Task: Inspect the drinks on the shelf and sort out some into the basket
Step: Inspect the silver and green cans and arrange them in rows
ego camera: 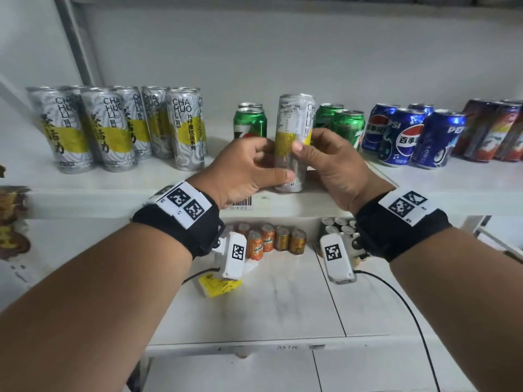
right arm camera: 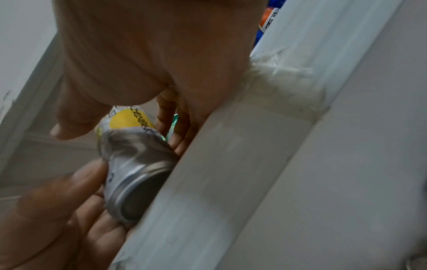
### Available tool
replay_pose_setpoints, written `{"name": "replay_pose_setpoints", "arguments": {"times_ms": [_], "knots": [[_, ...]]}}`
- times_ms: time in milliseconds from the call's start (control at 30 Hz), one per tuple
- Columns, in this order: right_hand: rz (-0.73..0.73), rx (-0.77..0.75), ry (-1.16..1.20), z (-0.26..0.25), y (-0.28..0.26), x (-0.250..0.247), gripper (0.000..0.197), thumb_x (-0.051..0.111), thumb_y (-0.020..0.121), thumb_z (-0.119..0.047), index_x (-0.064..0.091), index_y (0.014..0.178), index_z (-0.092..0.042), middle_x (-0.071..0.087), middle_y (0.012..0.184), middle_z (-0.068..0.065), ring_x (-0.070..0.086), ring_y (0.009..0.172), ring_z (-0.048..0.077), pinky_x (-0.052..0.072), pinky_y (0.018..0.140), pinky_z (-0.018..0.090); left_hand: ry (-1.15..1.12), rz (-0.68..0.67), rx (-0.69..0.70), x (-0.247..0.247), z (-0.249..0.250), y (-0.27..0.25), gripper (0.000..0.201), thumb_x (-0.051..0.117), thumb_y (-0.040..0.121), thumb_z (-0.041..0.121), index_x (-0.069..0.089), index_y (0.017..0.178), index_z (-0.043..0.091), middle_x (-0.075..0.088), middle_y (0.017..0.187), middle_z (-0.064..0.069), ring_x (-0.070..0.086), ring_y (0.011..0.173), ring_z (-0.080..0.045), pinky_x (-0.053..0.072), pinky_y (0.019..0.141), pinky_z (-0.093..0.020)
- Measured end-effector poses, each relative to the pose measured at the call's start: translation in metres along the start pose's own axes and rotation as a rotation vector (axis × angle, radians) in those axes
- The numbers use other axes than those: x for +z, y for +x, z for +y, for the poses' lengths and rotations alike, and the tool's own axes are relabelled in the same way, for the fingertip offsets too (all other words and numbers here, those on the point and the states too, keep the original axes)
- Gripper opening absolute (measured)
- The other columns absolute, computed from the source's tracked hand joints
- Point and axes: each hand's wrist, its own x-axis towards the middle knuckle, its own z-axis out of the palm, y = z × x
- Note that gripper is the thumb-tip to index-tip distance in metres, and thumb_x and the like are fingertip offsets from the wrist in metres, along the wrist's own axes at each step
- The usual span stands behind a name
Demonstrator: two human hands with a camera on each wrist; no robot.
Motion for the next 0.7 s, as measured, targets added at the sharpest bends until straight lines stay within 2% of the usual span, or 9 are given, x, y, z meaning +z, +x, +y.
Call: {"name": "replay_pose_setpoints", "arguments": {"times_ms": [133, 233, 300, 367, 433, 533, 600, 700], "knots": [[-0.023, -0.01, 0.001, 0.004, 0.0, -0.002, 0.056, 0.079, 0.08, -0.02, 0.063, 0.13, 0.0, 0.074, 0.121, 0.021, 0.073, 0.108, 0.035, 0.062, 0.095, 0.049, 0.143, 0.051, 0.043, 0.002, -0.001, 0.0, 0.06, 0.1, 0.075, 0.018, 0.069, 0.127, 0.017, 0.082, 0.117, -0.002, 0.079, 0.108, -0.019, 0.065, 0.088, -0.035], [-0.023, 0.007, 0.037, 0.005, 0.003, -0.008, 0.06, 0.078, 0.08, -0.022, 0.061, 0.132, 0.004, 0.07, 0.127, 0.026, 0.07, 0.116, 0.04, 0.054, 0.106, 0.057, 0.195, -0.008, -0.005, 0.003, 0.003, 0.004, 0.068, 0.1, 0.071, 0.034, 0.07, 0.13, 0.017, 0.082, 0.117, -0.001, 0.079, 0.112, -0.02, 0.064, 0.098, -0.043], [-0.005, 0.016, 0.067, 0.005, 0.004, -0.009, 0.062, 0.075, 0.081, -0.023, 0.058, 0.132, 0.009, 0.067, 0.128, 0.03, 0.068, 0.11, 0.039, 0.049, 0.109, 0.061, 0.215, -0.047, -0.046, 0.001, 0.005, 0.007, 0.072, 0.1, 0.066, 0.041, 0.07, 0.128, 0.019, 0.082, 0.117, 0.001, 0.078, 0.112, -0.019, 0.062, 0.102, -0.044], [0.001, 0.019, 0.072, 0.005, 0.003, -0.008, 0.058, 0.072, 0.084, -0.025, 0.058, 0.128, 0.011, 0.069, 0.121, 0.028, 0.068, 0.105, 0.036, 0.051, 0.108, 0.06, 0.192, -0.061, -0.069, 0.0, 0.004, 0.009, 0.072, 0.099, 0.064, 0.039, 0.07, 0.126, 0.019, 0.082, 0.117, 0.001, 0.079, 0.112, -0.02, 0.062, 0.101, -0.042], [-0.004, 0.017, 0.063, 0.005, 0.003, -0.007, 0.051, 0.07, 0.086, -0.027, 0.062, 0.123, 0.007, 0.07, 0.115, 0.024, 0.068, 0.103, 0.035, 0.054, 0.105, 0.057, 0.151, -0.062, -0.067, -0.001, 0.003, 0.01, 0.067, 0.099, 0.067, 0.032, 0.071, 0.125, 0.016, 0.082, 0.117, -0.003, 0.079, 0.112, -0.022, 0.064, 0.098, -0.04], [-0.016, 0.015, 0.03, 0.004, 0.003, -0.004, 0.051, 0.075, 0.083, -0.029, 0.065, 0.122, 0.003, 0.073, 0.118, 0.023, 0.07, 0.103, 0.035, 0.057, 0.1, 0.054, 0.098, -0.062, -0.045, -0.005, 0.001, 0.007, 0.057, 0.098, 0.074, 0.022, 0.072, 0.123, 0.014, 0.082, 0.117, -0.007, 0.079, 0.111, -0.025, 0.065, 0.092, -0.036], [-0.02, 0.022, 0.029, 0.004, 0.003, -0.004, 0.055, 0.078, 0.08, -0.026, 0.065, 0.124, 0.004, 0.073, 0.12, 0.024, 0.072, 0.103, 0.034, 0.059, 0.096, 0.051, 0.083, -0.063, -0.042, -0.006, 0.001, 0.006, 0.058, 0.098, 0.073, 0.024, 0.071, 0.124, 0.014, 0.082, 0.118, -0.008, 0.079, 0.112, -0.026, 0.065, 0.091, -0.038], [-0.042, 0.029, 0.027, 0.005, 0.003, -0.006, 0.047, 0.077, 0.082, -0.025, 0.068, 0.121, -0.001, 0.076, 0.115, 0.019, 0.073, 0.101, 0.031, 0.062, 0.089, 0.043, 0.076, -0.069, -0.046, -0.005, 0.002, 0.006, 0.062, 0.098, 0.074, 0.025, 0.069, 0.128, 0.012, 0.081, 0.119, -0.008, 0.078, 0.113, -0.025, 0.065, 0.092, -0.039]]}}
